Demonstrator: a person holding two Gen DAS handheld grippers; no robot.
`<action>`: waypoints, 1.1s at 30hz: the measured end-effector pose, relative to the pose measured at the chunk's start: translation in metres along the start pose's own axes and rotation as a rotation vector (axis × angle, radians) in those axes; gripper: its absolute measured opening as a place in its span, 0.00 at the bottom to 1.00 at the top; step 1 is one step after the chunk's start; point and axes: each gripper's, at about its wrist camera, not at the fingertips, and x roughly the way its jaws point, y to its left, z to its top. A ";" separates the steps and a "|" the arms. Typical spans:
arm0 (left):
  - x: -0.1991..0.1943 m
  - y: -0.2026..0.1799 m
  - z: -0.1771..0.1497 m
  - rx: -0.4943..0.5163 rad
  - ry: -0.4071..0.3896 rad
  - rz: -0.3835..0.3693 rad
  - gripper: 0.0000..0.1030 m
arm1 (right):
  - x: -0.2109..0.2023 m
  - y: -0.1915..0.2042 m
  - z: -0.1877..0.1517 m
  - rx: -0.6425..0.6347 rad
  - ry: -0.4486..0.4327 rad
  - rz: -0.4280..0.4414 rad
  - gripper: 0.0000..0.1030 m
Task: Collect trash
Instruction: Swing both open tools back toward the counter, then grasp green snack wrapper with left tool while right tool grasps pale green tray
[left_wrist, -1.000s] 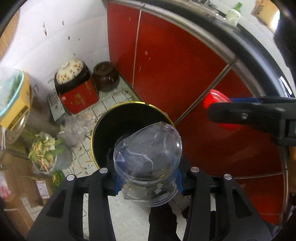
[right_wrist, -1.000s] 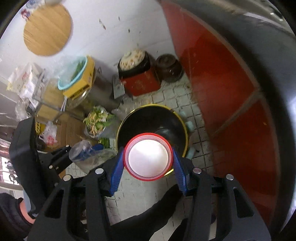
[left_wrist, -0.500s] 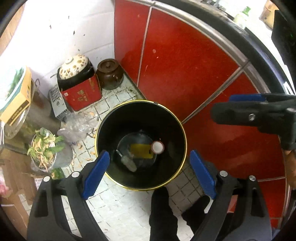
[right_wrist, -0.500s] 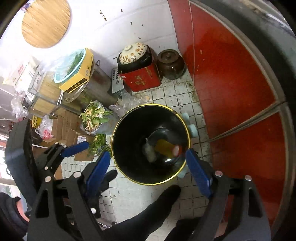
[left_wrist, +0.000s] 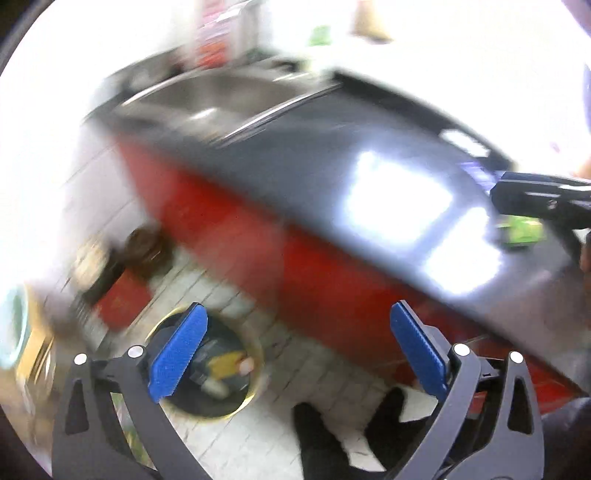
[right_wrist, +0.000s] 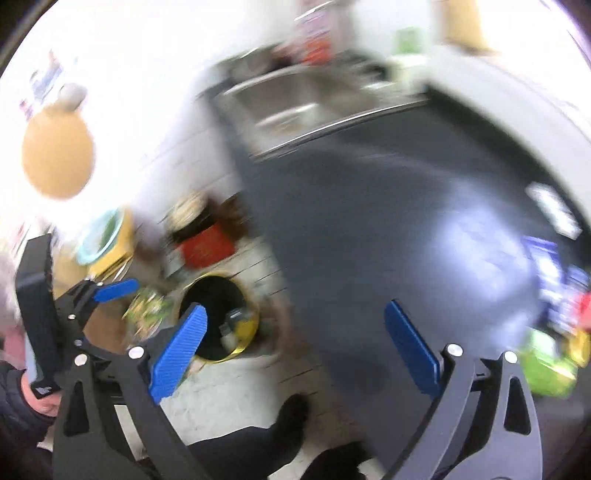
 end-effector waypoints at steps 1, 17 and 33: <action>0.001 -0.020 0.011 0.039 -0.013 -0.041 0.94 | -0.018 -0.025 -0.006 0.040 -0.021 -0.046 0.91; 0.026 -0.305 0.066 0.688 -0.065 -0.367 0.94 | -0.165 -0.232 -0.131 0.442 -0.167 -0.383 0.91; 0.107 -0.343 0.070 0.811 0.037 -0.327 0.94 | -0.124 -0.289 -0.140 0.431 -0.055 -0.355 0.91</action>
